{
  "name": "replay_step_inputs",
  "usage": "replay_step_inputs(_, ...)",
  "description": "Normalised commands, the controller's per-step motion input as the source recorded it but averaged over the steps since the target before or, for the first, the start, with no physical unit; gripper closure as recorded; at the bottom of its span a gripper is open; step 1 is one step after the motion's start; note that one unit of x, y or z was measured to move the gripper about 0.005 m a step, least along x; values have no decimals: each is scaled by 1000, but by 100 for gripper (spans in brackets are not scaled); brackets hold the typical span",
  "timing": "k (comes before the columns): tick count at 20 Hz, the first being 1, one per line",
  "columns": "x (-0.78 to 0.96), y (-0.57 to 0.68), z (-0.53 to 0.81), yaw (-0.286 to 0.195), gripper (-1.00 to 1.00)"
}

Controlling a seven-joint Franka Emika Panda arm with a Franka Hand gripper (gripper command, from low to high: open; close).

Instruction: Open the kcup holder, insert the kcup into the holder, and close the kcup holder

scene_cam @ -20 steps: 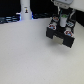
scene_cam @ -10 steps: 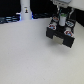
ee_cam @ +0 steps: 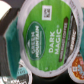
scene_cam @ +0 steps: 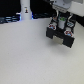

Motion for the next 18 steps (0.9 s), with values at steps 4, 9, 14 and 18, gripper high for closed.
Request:
replay_step_inputs(4, -40, 43, 34, -2, 100)
replay_step_inputs(9, 55, 83, -193, 0, 100)
replay_step_inputs(14, 92, 117, -40, 14, -100)
replay_step_inputs(18, 112, 68, 223, 59, -100)
